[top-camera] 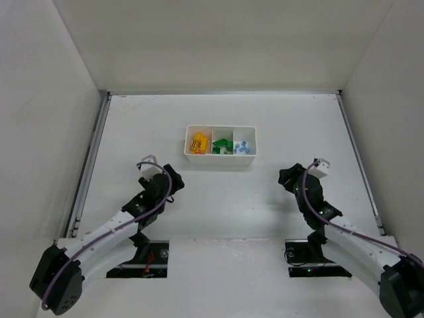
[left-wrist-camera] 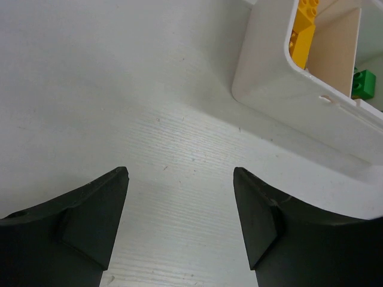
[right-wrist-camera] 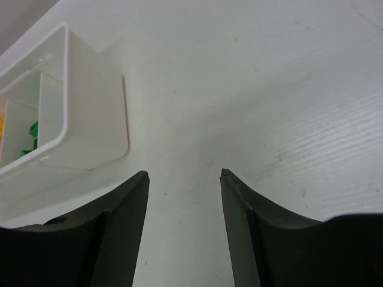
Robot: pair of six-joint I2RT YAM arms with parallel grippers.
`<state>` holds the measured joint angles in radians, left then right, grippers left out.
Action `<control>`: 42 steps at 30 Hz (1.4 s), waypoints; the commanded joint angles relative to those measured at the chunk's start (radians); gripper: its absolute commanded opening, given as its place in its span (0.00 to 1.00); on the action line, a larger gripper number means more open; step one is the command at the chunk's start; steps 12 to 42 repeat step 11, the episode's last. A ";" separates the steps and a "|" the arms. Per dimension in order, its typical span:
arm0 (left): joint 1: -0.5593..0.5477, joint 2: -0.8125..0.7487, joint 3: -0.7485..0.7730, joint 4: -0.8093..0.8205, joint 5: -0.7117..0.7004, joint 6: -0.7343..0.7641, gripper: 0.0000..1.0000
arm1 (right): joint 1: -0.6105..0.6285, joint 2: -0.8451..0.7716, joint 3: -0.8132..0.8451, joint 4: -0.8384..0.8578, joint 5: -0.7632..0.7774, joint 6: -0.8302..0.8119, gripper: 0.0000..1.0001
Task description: Sort the legos into containers by color
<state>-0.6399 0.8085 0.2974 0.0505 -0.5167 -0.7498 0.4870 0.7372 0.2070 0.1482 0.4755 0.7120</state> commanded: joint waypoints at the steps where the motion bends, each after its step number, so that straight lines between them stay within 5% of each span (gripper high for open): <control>1: 0.021 -0.048 -0.023 -0.014 0.023 -0.080 0.69 | -0.027 -0.024 -0.040 0.123 0.045 0.060 0.58; 11: 0.038 -0.094 -0.038 -0.005 0.049 -0.068 0.69 | -0.011 0.016 -0.041 0.168 0.046 0.046 0.66; 42: 0.038 -0.094 -0.038 -0.005 0.049 -0.068 0.69 | -0.011 0.016 -0.041 0.168 0.046 0.046 0.66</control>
